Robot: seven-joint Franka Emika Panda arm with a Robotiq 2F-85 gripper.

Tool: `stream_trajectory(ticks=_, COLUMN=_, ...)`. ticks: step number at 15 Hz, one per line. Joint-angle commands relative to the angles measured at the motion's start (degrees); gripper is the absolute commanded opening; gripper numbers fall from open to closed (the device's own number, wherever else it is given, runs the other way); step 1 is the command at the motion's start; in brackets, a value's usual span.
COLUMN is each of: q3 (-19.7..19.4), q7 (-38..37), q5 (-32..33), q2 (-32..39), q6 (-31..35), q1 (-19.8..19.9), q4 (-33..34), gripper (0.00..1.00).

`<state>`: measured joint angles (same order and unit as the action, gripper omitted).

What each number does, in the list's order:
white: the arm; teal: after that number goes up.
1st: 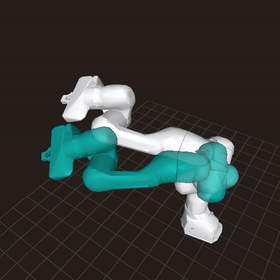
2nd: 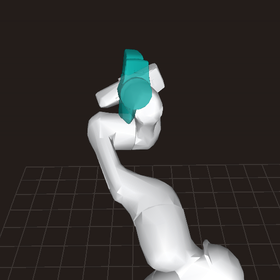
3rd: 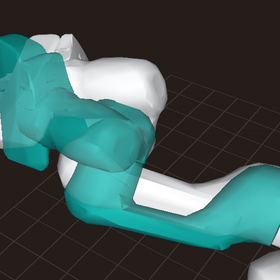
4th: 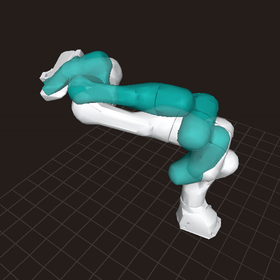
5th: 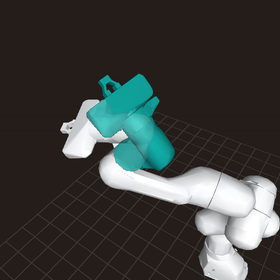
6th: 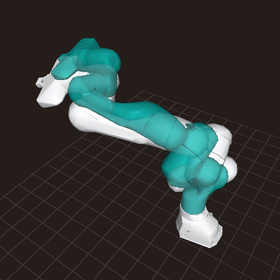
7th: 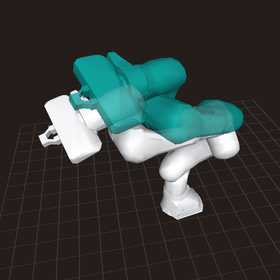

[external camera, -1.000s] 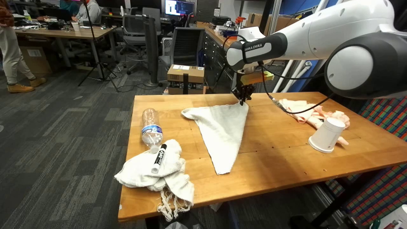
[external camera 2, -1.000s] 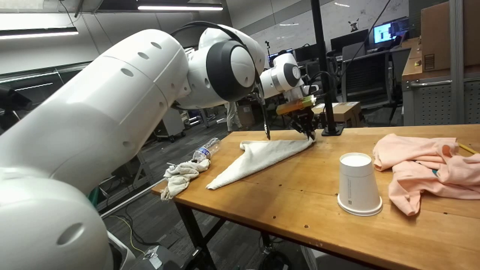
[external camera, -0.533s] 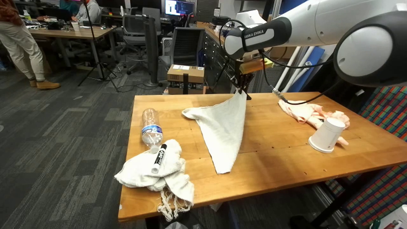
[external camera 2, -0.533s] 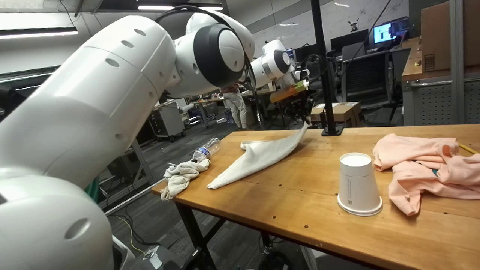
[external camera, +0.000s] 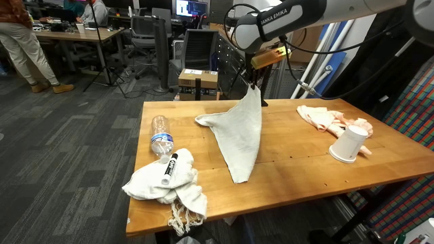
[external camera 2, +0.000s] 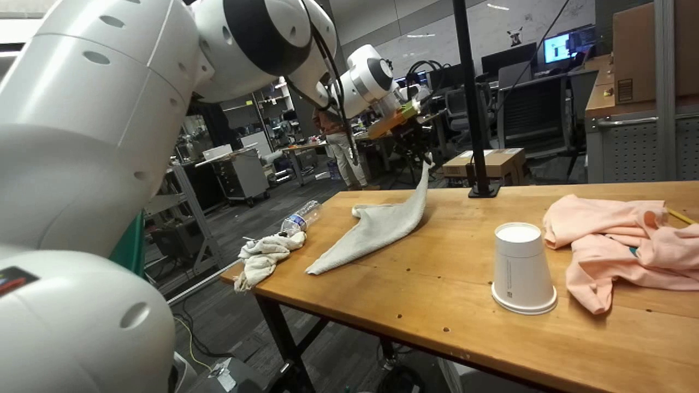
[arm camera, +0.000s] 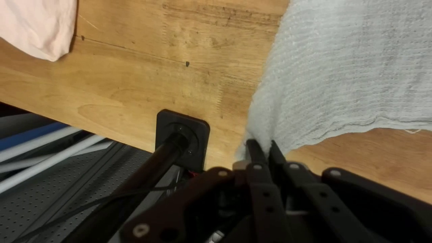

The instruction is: Fold the white towel at the center

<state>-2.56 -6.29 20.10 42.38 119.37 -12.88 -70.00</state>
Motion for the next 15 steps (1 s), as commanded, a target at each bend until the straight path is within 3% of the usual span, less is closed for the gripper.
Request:
stream_trajectory(ticks=1, q3=-1.55, q7=-6.39, q5=5.00, q2=-9.24, q6=5.05, q1=-3.91, q4=-13.70, gripper=0.02)
stream_trajectory(ticks=9, q3=-0.03, q7=-24.22, q5=18.29, q2=-22.16, q6=9.86, q1=-10.67, q4=-35.75, gripper=0.02)
stream_trajectory(ticks=15, q3=5.93, q7=-38.83, q5=27.60, q2=-33.43, q6=10.16, q1=-11.56, q4=-53.99, gripper=0.02)
